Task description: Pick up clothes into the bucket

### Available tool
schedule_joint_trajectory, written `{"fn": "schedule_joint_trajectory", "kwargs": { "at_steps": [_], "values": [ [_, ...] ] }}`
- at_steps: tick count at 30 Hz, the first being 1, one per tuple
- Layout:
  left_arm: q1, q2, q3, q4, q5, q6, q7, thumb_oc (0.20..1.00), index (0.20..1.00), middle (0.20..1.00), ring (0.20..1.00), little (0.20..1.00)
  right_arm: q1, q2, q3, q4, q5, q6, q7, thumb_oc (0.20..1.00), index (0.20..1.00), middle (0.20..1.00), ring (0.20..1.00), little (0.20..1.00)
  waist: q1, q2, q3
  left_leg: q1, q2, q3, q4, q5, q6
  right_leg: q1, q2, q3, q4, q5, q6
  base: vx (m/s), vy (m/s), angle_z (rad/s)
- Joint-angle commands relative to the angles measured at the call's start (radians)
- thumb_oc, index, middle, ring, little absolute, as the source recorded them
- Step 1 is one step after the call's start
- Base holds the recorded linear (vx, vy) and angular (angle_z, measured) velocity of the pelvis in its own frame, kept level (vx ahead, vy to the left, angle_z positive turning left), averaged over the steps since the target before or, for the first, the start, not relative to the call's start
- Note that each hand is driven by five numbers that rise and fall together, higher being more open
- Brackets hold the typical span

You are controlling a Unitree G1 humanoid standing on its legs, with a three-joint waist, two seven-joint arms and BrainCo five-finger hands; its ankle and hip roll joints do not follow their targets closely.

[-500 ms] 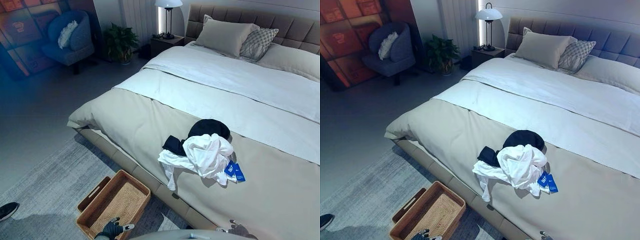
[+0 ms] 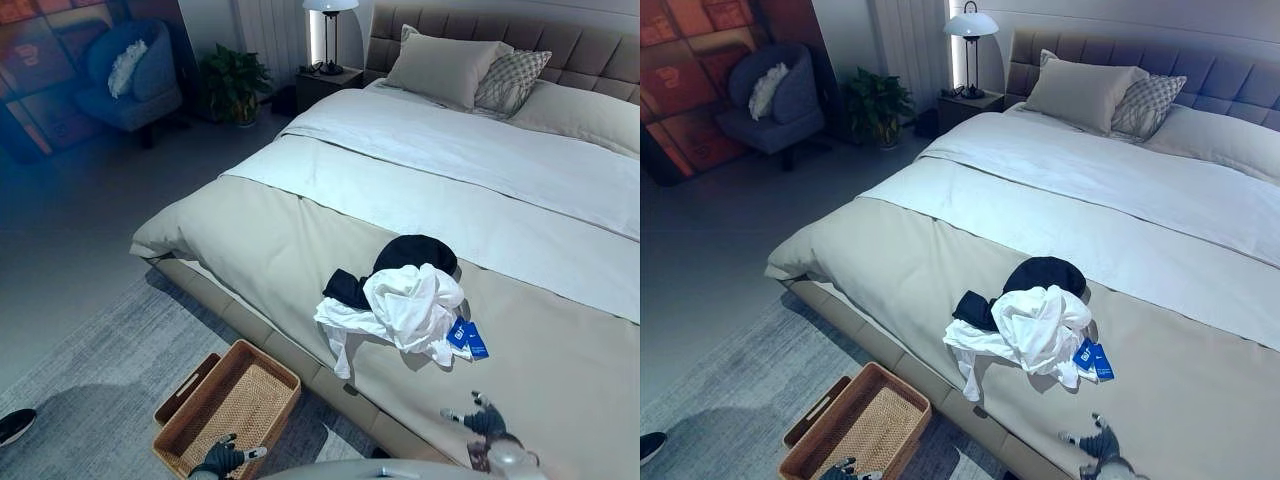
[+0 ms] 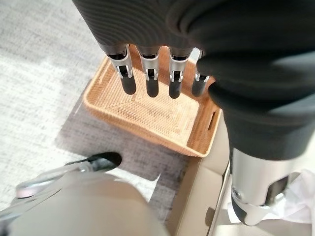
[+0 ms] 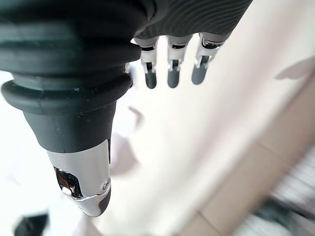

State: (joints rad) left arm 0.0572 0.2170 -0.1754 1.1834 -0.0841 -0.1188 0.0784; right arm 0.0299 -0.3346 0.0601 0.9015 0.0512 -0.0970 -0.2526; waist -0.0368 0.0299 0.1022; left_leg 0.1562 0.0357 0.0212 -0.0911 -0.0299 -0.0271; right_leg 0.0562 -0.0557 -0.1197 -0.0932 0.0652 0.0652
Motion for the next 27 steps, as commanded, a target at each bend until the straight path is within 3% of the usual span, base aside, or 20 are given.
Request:
{"fn": "schedule_joint_trajectory", "kwargs": {
  "at_steps": [1,2,5,12,21,27],
  "values": [
    [-0.073,0.013,-0.016,0.022,-0.04,-0.024,0.048,1.0,1.0,1.0,1.0,1.0,-0.094,-0.034,-0.036,-0.067,-0.015,-0.042,-0.085,1.0,1.0,1.0,1.0,1.0,-0.012,-0.033,0.064,-0.079,-0.005,0.006,0.027,0.027,-0.035,0.018,-0.059,-0.003,0.079,-0.091,0.074,-0.08,0.031,-0.02],
    [-0.081,0.013,-0.021,0.009,-0.055,-0.028,0.065,1.0,1.0,1.0,1.0,1.0,-0.111,-0.053,-0.066,-0.161,-0.019,-0.049,-0.126,1.0,1.0,1.0,1.0,1.0,-0.014,-0.028,0.082,-0.101,-0.007,0.005,0.029,0.032,-0.034,-0.01,-0.062,-0.004,0.094,-0.091,0.075,-0.04,0.017,-0.03],
    [-0.099,0.011,-0.04,0.002,-0.067,-0.034,0.08,1.0,1.0,1.0,1.0,1.0,-0.158,-0.079,-0.093,-0.203,-0.032,-0.053,-0.184,1.0,1.0,1.0,1.0,1.0,-0.013,-0.022,0.112,-0.14,-0.009,0.003,0.038,0.041,-0.033,-0.052,-0.068,-0.009,0.112,-0.089,0.076,-0.08,0.017,-0.02],
    [-0.138,0.014,-0.081,-0.037,-0.097,-0.045,0.103,1.0,1.0,1.0,1.0,1.0,-0.289,-0.146,-0.068,-0.167,-0.043,-0.046,-0.245,1.0,1.0,1.0,1.0,1.0,-0.002,-0.007,0.164,-0.228,-0.014,-0.01,0.063,0.054,-0.031,-0.15,-0.076,-0.009,0.166,-0.091,0.073,-0.04,-0.001,0.02],
    [-0.189,0.02,-0.159,-0.141,-0.147,-0.069,0.13,1.0,1.0,1.0,1.0,1.0,-0.52,-0.201,0.087,-0.006,-0.08,-0.017,-0.281,1.0,1.0,1.0,1.0,1.0,0.032,0.02,0.263,-0.427,-0.04,-0.033,0.228,0.021,-0.019,-0.34,-0.09,0.017,0.312,-0.122,0.057,-0.02,-0.007,0.01],
    [-0.218,0.019,-0.204,-0.183,-0.183,-0.074,0.144,1.0,1.0,1.0,1.0,1.0,-0.653,-0.207,0.147,0.091,-0.055,-0.014,-0.309,1.0,1.0,1.0,1.0,1.0,0.048,0.041,0.306,-0.515,-0.045,-0.062,0.249,0.037,-0.022,-0.427,-0.095,0.003,0.384,-0.145,0.048,-0.02,-0.036,0.06]
  ]
}}
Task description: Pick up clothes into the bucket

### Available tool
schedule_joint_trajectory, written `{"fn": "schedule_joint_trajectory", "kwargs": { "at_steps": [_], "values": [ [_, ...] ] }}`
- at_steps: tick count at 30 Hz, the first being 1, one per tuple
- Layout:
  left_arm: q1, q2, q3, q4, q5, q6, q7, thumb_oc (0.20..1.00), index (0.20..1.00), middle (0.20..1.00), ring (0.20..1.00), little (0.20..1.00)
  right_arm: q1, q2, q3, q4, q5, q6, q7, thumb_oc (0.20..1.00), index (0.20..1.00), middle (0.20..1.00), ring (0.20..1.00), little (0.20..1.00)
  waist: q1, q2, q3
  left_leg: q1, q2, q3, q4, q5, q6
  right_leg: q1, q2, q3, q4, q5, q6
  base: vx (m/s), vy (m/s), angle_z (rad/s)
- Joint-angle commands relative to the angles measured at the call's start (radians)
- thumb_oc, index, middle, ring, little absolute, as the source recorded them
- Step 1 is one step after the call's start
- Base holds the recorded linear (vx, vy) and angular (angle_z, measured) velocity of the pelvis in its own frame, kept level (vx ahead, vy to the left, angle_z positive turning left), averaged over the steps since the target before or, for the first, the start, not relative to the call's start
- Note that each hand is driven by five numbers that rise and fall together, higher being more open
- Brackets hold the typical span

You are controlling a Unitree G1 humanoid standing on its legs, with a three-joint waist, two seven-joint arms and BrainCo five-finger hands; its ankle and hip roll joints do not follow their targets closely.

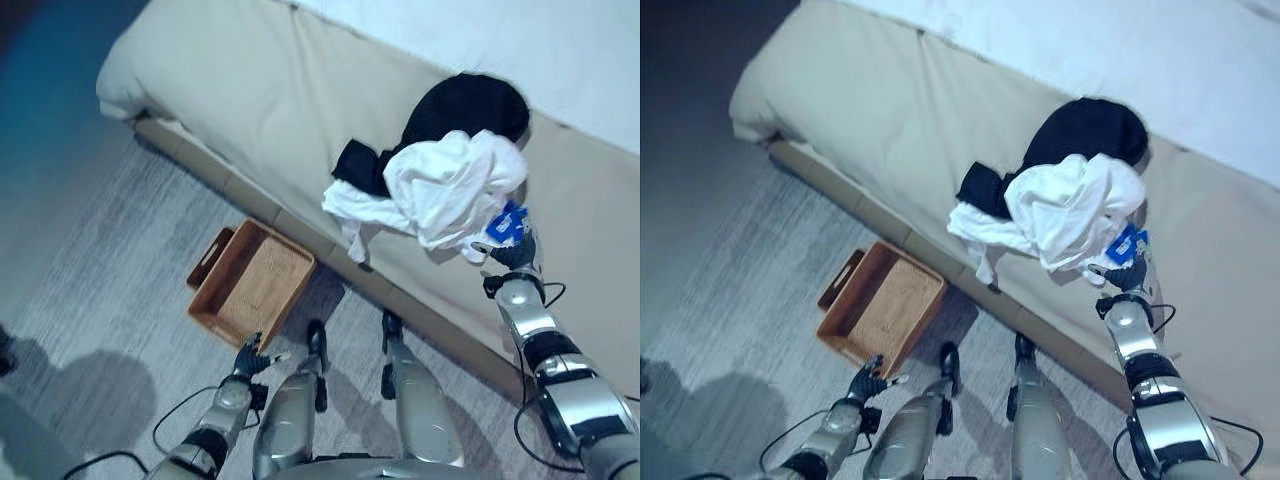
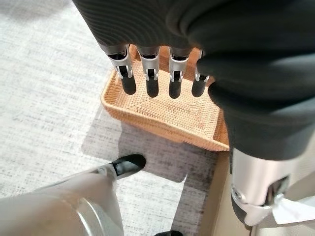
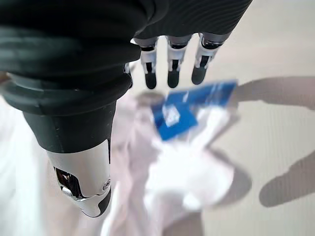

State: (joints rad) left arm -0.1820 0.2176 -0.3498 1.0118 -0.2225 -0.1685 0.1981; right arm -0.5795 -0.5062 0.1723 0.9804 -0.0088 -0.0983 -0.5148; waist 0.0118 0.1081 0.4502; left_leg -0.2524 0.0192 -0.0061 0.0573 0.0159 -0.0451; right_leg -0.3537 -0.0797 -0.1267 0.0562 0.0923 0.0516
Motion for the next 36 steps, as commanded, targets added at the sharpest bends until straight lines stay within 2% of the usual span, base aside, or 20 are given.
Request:
{"fn": "schedule_joint_trajectory", "kwargs": {
  "at_steps": [1,8,9,16,17,19,20,22,26,33,34,36],
  "values": [
    [0.008,0.02,-0.048,-0.026,-0.06,-0.029,0.029,1.0,1.0,1.0,1.0,1.0,-0.099,-0.051,0.056,0.042,0.006,-0.011,-0.06,1.0,1.0,1.0,1.0,1.0,0.005,-0.027,-0.017,-0.135,-0.032,-0.05,0.104,-0.002,-0.007,-0.051,-0.076,-0.003,0.268,-0.184,0.059,-0.04,-0.051,0.2],
    [-0.035,0.025,-0.099,-0.044,-0.081,-0.032,0.036,1.0,1.0,1.0,1.0,1.0,-0.275,-0.081,0.114,0.198,0.046,0.0,-0.068,1.0,1.0,1.0,1.0,1.0,0.027,-0.004,0.037,-0.206,-0.036,-0.087,0.097,0.028,-0.005,-0.139,-0.09,-0.02,0.319,-0.192,0.052,-0.02,-0.03,0.27],
    [-0.048,0.025,-0.111,-0.059,-0.094,-0.037,0.041,1.0,1.0,1.0,1.0,1.0,-0.319,-0.098,0.127,0.229,0.05,0.004,-0.075,1.0,1.0,1.0,1.0,1.0,0.034,0.003,0.06,-0.223,-0.038,-0.096,0.094,0.037,-0.004,-0.163,-0.091,-0.024,0.334,-0.194,0.052,0.0,-0.006,0.1],
    [-0.072,0.021,-0.143,-0.087,-0.119,-0.039,0.047,1.0,1.0,1.0,1.0,1.0,-0.409,-0.107,0.11,0.268,0.126,-0.007,-0.099,1.0,1.0,1.0,1.0,1.0,0.05,0.016,0.07,-0.271,-0.041,-0.109,0.081,0.05,0.0,-0.228,-0.095,-0.026,0.351,-0.196,0.052,0.02,0.007,0.08],
    [-0.076,0.022,-0.147,-0.092,-0.123,-0.04,0.046,1.0,1.0,1.0,1.0,1.0,-0.416,-0.108,0.111,0.266,0.138,-0.008,-0.1,0.859,0.859,0.859,0.859,0.859,0.051,0.018,0.07,-0.276,-0.043,-0.109,0.081,0.05,0.0,-0.232,-0.097,-0.024,0.352,-0.197,0.053,0.02,0.008,0.05],
    [-0.086,0.021,-0.158,-0.114,-0.13,-0.042,0.051,1.0,1.0,1.0,1.0,1.0,-0.428,-0.096,0.079,0.223,0.212,-0.043,-0.116,0.2,0.2,0.2,0.2,0.2,0.05,0.017,0.07,-0.28,-0.047,-0.11,0.085,0.045,0.003,-0.243,-0.098,-0.023,0.357,-0.199,0.055,0.02,0.011,0.02],
    [-0.086,0.021,-0.158,-0.114,-0.13,-0.042,0.051,1.0,1.0,1.0,1.0,1.0,-0.427,-0.096,0.078,0.222,0.211,-0.042,-0.116,0.2,0.2,0.2,0.2,0.2,0.05,0.017,0.07,-0.281,-0.048,-0.11,0.085,0.045,0.003,-0.243,-0.098,-0.023,0.358,-0.199,0.055,0.02,0.033,0.01],
    [-0.094,0.015,-0.16,-0.116,-0.14,-0.045,0.052,1.0,1.0,1.0,1.0,1.0,-0.417,-0.072,0.051,0.137,0.268,-0.088,-0.136,0.2,0.2,0.2,0.2,0.2,0.043,0.01,0.07,-0.276,-0.053,-0.106,0.096,0.036,0.005,-0.236,-0.1,-0.017,0.357,-0.2,0.059,0.0,0.0,0.0],
    [-0.094,0.017,-0.156,-0.121,-0.136,-0.049,0.052,1.0,1.0,1.0,1.0,1.0,-0.394,-0.069,0.043,0.037,0.258,-0.104,-0.147,0.2,0.2,0.2,0.2,0.2,0.033,-0.001,0.07,-0.269,-0.056,-0.101,0.109,0.026,0.004,-0.227,-0.103,-0.013,0.357,-0.198,0.063,0.0,0.027,-0.02],
    [-0.074,0.033,-0.111,-0.089,-0.103,-0.044,0.047,1.0,1.0,1.0,1.0,1.0,-0.366,-0.129,-0.026,-0.186,0.25,-0.143,-0.179,0.2,0.2,0.2,0.2,0.2,0.011,-0.043,0.07,-0.192,-0.055,-0.069,0.113,0.002,0.0,-0.134,-0.104,0.003,0.294,-0.161,0.075,-0.01,0.043,-0.05],
    [-0.067,0.038,-0.092,-0.057,-0.092,-0.036,0.044,1.0,1.0,1.0,1.0,1.0,-0.37,-0.153,-0.056,-0.253,0.262,-0.158,-0.187,0.2,0.2,0.2,0.2,0.2,0.004,-0.056,0.053,-0.167,-0.053,-0.058,0.106,-0.003,-0.002,-0.106,-0.104,0.006,0.265,-0.147,0.08,-0.01,0.039,-0.07],
    [-0.058,0.041,-0.081,-0.052,-0.092,-0.035,0.044,1.0,1.0,1.0,1.0,1.0,-0.37,-0.163,-0.072,-0.294,0.268,-0.169,-0.196,0.2,0.2,0.2,0.2,0.2,0.004,-0.061,0.041,-0.157,-0.051,-0.051,0.097,0.0,-0.001,-0.095,-0.101,0.01,0.244,-0.131,0.083,0.0,0.075,-0.08]
  ]
}}
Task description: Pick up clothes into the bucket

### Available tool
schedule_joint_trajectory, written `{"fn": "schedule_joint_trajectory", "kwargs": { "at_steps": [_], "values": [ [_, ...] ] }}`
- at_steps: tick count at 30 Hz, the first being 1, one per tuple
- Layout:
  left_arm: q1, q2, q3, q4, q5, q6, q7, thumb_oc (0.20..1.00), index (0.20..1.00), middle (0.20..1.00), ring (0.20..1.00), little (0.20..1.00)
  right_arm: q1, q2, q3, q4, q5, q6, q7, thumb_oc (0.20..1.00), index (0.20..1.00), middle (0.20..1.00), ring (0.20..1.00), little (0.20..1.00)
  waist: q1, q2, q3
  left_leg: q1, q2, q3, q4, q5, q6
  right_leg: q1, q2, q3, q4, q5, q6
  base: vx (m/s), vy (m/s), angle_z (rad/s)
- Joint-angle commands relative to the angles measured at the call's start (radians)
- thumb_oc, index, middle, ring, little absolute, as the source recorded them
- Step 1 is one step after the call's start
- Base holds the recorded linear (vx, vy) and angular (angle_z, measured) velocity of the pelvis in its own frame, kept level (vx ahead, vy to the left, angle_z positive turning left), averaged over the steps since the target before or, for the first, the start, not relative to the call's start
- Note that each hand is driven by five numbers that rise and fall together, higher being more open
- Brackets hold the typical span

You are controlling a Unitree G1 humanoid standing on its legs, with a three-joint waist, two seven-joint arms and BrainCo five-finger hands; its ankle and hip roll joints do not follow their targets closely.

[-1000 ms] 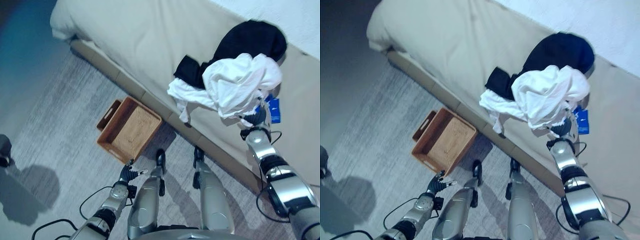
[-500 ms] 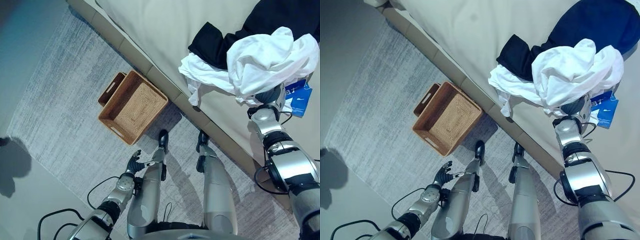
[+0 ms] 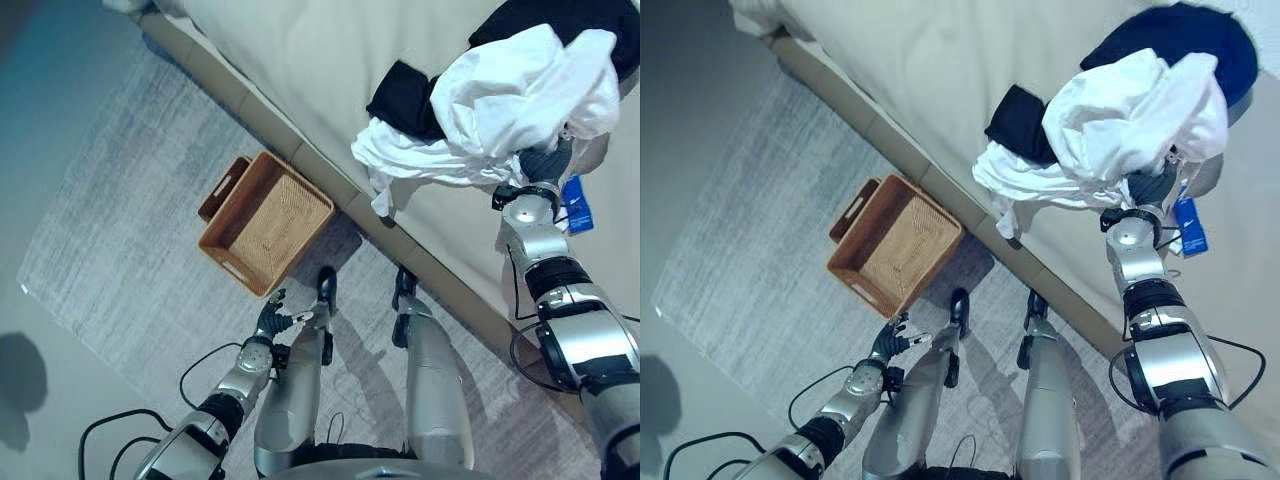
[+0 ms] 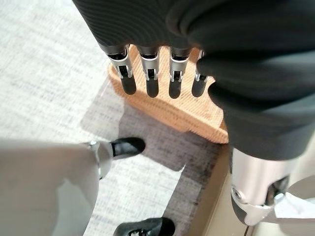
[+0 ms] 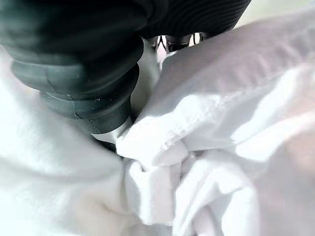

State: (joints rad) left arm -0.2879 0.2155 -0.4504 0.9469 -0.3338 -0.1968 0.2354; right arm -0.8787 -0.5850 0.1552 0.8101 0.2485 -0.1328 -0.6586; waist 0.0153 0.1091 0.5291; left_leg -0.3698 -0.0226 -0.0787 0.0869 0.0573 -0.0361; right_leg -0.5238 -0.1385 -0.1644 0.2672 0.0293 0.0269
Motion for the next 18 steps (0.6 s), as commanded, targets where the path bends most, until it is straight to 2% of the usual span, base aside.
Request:
{"fn": "schedule_joint_trajectory", "kwargs": {
  "at_steps": [1,6,18],
  "values": [
    [0.064,0.051,0.042,0.028,0.027,0.001,0.008,1.0,1.0,1.0,1.0,1.0,-0.078,-0.112,-0.081,-0.175,0.006,-0.147,-0.068,0.2,0.2,0.2,0.2,0.2,-0.004,-0.073,-0.056,-0.014,-0.008,0.035,0.063,-0.054,-0.009,0.101,-0.041,0.057,0.01,-0.059,0.114,0.03,0.118,-0.16],
    [0.1,0.059,0.089,0.073,0.035,0.012,0.006,1.0,1.0,1.0,1.0,1.0,-0.066,-0.131,-0.142,-0.28,-0.01,-0.172,-0.102,0.2,0.2,0.2,0.2,0.2,-0.001,-0.087,-0.094,0.038,-0.006,0.07,0.052,-0.066,0.001,0.151,-0.031,0.086,-0.043,-0.032,0.122,0.02,0.067,-0.35],
    [0.137,0.049,0.118,0.116,0.078,0.026,0.0,1.0,1.0,1.0,1.0,1.0,0.043,-0.113,-0.231,-0.373,-0.07,-0.172,-0.135,0.2,0.2,0.2,0.2,0.2,-0.004,-0.09,-0.162,0.107,-0.008,0.085,0.015,-0.067,0.003,0.249,-0.035,0.08,-0.149,0.004,0.127,0.02,0.013,-0.08]
  ]
}}
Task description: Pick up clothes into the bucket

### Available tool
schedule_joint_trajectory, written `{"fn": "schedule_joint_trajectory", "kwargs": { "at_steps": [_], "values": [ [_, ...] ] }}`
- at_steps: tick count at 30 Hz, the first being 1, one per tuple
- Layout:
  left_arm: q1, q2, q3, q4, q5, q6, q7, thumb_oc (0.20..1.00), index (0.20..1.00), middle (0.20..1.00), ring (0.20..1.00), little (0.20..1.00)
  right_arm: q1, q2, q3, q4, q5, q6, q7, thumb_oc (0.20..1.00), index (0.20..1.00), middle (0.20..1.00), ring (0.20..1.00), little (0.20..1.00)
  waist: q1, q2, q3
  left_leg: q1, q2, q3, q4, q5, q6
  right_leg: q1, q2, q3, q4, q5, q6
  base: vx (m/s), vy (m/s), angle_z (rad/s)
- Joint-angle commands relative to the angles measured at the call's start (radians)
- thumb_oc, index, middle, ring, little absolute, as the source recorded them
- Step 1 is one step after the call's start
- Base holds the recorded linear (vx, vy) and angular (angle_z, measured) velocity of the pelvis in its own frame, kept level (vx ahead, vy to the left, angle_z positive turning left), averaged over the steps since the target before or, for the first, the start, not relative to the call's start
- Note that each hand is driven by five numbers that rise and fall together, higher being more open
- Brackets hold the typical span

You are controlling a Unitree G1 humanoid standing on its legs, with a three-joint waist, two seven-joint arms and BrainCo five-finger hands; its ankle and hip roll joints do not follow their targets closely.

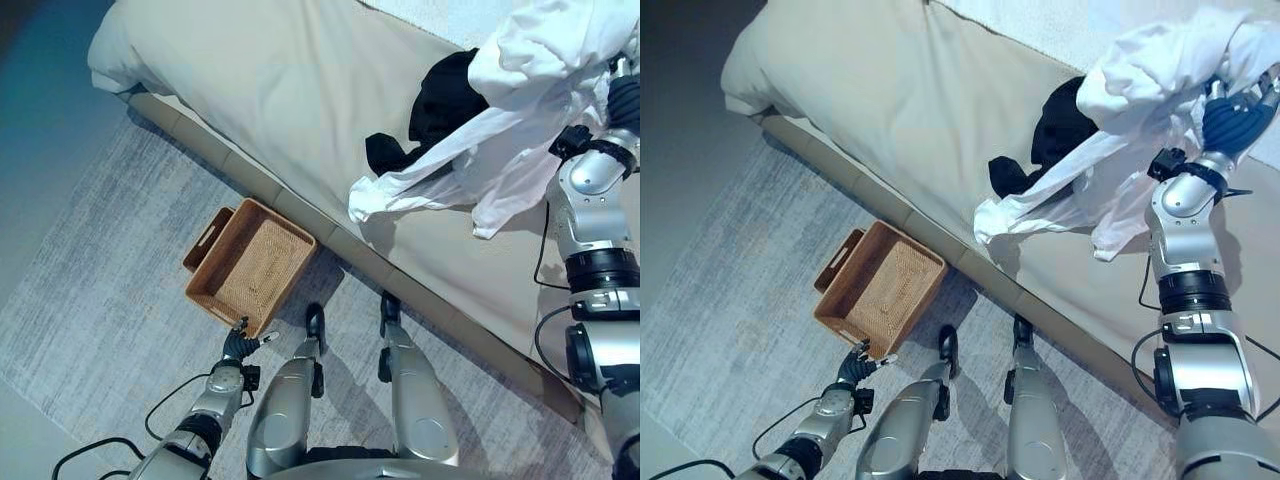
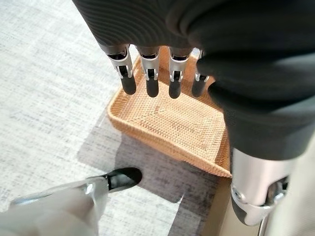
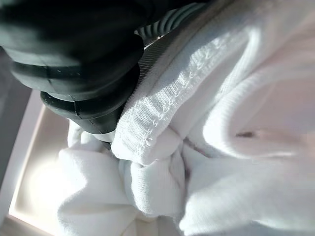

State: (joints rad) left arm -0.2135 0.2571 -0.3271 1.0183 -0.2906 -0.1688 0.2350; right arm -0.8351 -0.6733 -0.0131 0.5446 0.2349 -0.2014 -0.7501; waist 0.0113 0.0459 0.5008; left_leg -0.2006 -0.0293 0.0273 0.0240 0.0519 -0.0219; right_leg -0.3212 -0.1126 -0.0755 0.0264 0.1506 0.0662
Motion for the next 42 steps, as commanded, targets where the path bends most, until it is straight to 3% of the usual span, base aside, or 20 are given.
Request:
{"fn": "schedule_joint_trajectory", "kwargs": {
  "at_steps": [1,5,8,9,10,12,13,17,23,27,29,31,32,35,41,42],
  "values": [
    [0.064,0.004,-0.005,0.048,0.039,-0.001,0.002,1.0,1.0,1.0,1.0,1.0,0.003,-0.023,-0.075,-0.113,-0.063,-0.108,-0.06,0.2,0.2,0.2,0.2,0.2,0.002,-0.025,-0.144,-0.054,-0.002,-0.018,0.073,-0.062,-0.012,0.057,-0.062,-0.012,0.081,-0.116,0.088,0.04,0.0,0.0],
    [0.071,0.002,-0.007,0.045,0.043,-0.002,0.001,1.0,1.0,1.0,1.0,1.0,0.019,-0.013,-0.093,-0.116,-0.073,-0.114,-0.07,0.2,0.2,0.2,0.2,0.2,0.006,-0.022,-0.155,-0.046,-0.002,-0.022,0.065,-0.06,-0.012,0.07,-0.063,-0.021,0.072,-0.115,0.088,0.0,0.0,0.0],
    [0.068,0.009,-0.003,0.043,0.042,0.001,-0.004,1.0,1.0,1.0,1.0,1.0,0.024,-0.053,-0.029,0.011,0.023,-0.073,0.066,0.2,0.2,0.2,0.2,0.2,0.009,-0.032,-0.155,-0.047,-0.004,-0.023,0.058,-0.051,-0.015,0.065,-0.062,-0.026,0.081,-0.114,0.086,0.0,0.0,0.0],
    [0.068,0.008,-0.003,0.042,0.042,0.001,-0.004,1.0,1.0,1.0,1.0,1.0,0.02,-0.056,-0.026,0.017,0.028,-0.076,0.071,0.2,0.2,0.2,0.2,0.2,0.009,-0.031,-0.155,-0.047,-0.004,-0.023,0.058,-0.051,-0.015,0.064,-0.063,-0.025,0.082,-0.114,0.086,-0.03,-0.026,0.04],
    [0.059,0.014,0.0,0.06,0.044,0.012,-0.016,1.0,1.0,1.0,1.0,1.0,-0.008,-0.11,0.046,0.139,0.064,-0.018,0.164,0.2,0.2,0.2,0.2,0.2,0.01,-0.041,-0.153,-0.051,-0.003,-0.022,0.053,-0.044,-0.018,0.057,-0.062,-0.028,0.085,-0.11,0.085,-0.02,-0.02,0.03],
    [0.058,0.013,-0.004,0.064,0.041,0.013,-0.017,1.0,1.0,1.0,1.0,1.0,-0.019,-0.111,0.071,0.188,0.086,-0.006,0.19,0.2,0.2,0.2,0.2,0.2,0.009,-0.043,-0.15,-0.052,-0.002,-0.021,0.05,-0.04,-0.02,0.056,-0.062,-0.029,0.084,-0.107,0.085,-0.02,-0.013,0.01],
    [0.061,0.014,-0.01,0.08,0.043,0.019,-0.028,1.0,1.0,1.0,1.0,1.0,-0.05,-0.123,0.126,0.283,0.064,0.042,0.238,0.2,0.2,0.2,0.2,0.2,0.01,-0.046,-0.147,-0.053,0.001,-0.019,0.046,-0.035,-0.021,0.054,-0.06,-0.032,0.084,-0.104,0.083,0.0,0.0,0.0],
    [0.068,0.004,-0.021,0.102,0.038,0.023,-0.029,1.0,1.0,1.0,1.0,1.0,-0.131,-0.111,0.184,0.38,0.003,0.073,0.22,0.2,0.2,0.2,0.2,0.2,0.01,-0.037,-0.142,-0.056,0.003,-0.019,0.041,-0.027,-0.023,0.048,-0.057,-0.034,0.079,-0.097,0.083,0.0,0.006,-0.02],
    [0.068,-0.007,-0.024,0.107,0.036,0.018,-0.011,1.0,1.0,1.0,1.0,1.0,-0.157,-0.095,0.131,0.311,0.012,0.02,0.133,0.2,0.2,0.2,0.2,0.2,0.014,-0.024,-0.149,-0.043,0.005,-0.028,0.02,-0.021,-0.025,0.06,-0.058,-0.039,0.068,-0.101,0.083,0.0,0.0,0.0],
    [0.067,-0.005,-0.026,0.116,0.042,0.021,-0.012,1.0,1.0,1.0,1.0,1.0,-0.215,-0.125,0.175,0.347,0.017,0.031,0.169,0.2,0.2,0.2,0.2,0.2,0.02,-0.031,-0.153,-0.036,0.003,-0.028,0.02,-0.023,-0.026,0.068,-0.058,-0.04,0.069,-0.102,0.082,0.0,0.0,0.0],
    [0.062,0.002,-0.022,0.124,0.041,0.023,-0.02,1.0,1.0,1.0,1.0,1.0,-0.279,-0.16,0.284,0.416,-0.021,0.071,0.263,0.429,0.429,0.429,0.429,0.429,0.024,-0.047,-0.152,-0.031,0.006,-0.027,0.024,-0.027,-0.029,0.074,-0.057,-0.04,0.07,-0.102,0.082,0.0,0.0,0.0],
    [0.059,0.005,-0.025,0.124,0.044,0.021,-0.03,1.0,1.0,1.0,1.0,1.0,-0.31,-0.179,0.36,0.459,-0.067,0.091,0.308,0.928,0.928,0.928,0.928,0.928,0.025,-0.054,-0.156,-0.038,0.006,-0.027,0.024,-0.021,-0.03,0.07,-0.058,-0.041,0.065,-0.095,0.082,0.0,0.0,0.0],
    [0.059,0.003,-0.023,0.124,0.044,0.021,-0.03,1.0,1.0,1.0,1.0,1.0,-0.315,-0.179,0.364,0.463,-0.067,0.09,0.309,1.0,1.0,1.0,1.0,1.0,0.023,-0.053,-0.155,-0.038,0.006,-0.027,0.024,-0.021,-0.03,0.07,-0.057,-0.041,0.065,-0.095,0.082,0.0,0.0,0.0],
    [0.063,0.005,-0.033,0.117,0.04,0.022,-0.051,1.0,1.0,1.0,1.0,1.0,-0.34,-0.182,0.416,0.539,-0.07,0.108,0.368,1.0,1.0,1.0,1.0,1.0,0.025,-0.059,-0.157,-0.042,0.008,-0.028,0.029,-0.019,-0.032,0.071,-0.057,-0.045,0.063,-0.091,0.081,-0.01,-0.005,0.01],
    [0.061,0.0,-0.036,0.134,0.043,0.029,-0.059,1.0,1.0,1.0,1.0,1.0,-0.35,-0.168,0.436,0.572,-0.079,0.108,0.395,1.0,1.0,1.0,1.0,1.0,0.022,-0.061,-0.155,-0.041,0.008,-0.029,0.031,-0.017,-0.033,0.069,-0.056,-0.045,0.07,-0.091,0.081,0.0,0.001,0.01],
    [0.06,-0.001,-0.034,0.139,0.044,0.03,-0.06,1.0,1.0,1.0,1.0,1.0,-0.349,-0.167,0.439,0.572,-0.075,0.106,0.406,0.856,0.856,0.856,0.856,0.856,0.022,-0.061,-0.155,-0.042,0.008,-0.029,0.031,-0.017,-0.033,0.068,-0.056,-0.044,0.071,-0.091,0.081,0.0,0.0,0.0]
  ]
}}
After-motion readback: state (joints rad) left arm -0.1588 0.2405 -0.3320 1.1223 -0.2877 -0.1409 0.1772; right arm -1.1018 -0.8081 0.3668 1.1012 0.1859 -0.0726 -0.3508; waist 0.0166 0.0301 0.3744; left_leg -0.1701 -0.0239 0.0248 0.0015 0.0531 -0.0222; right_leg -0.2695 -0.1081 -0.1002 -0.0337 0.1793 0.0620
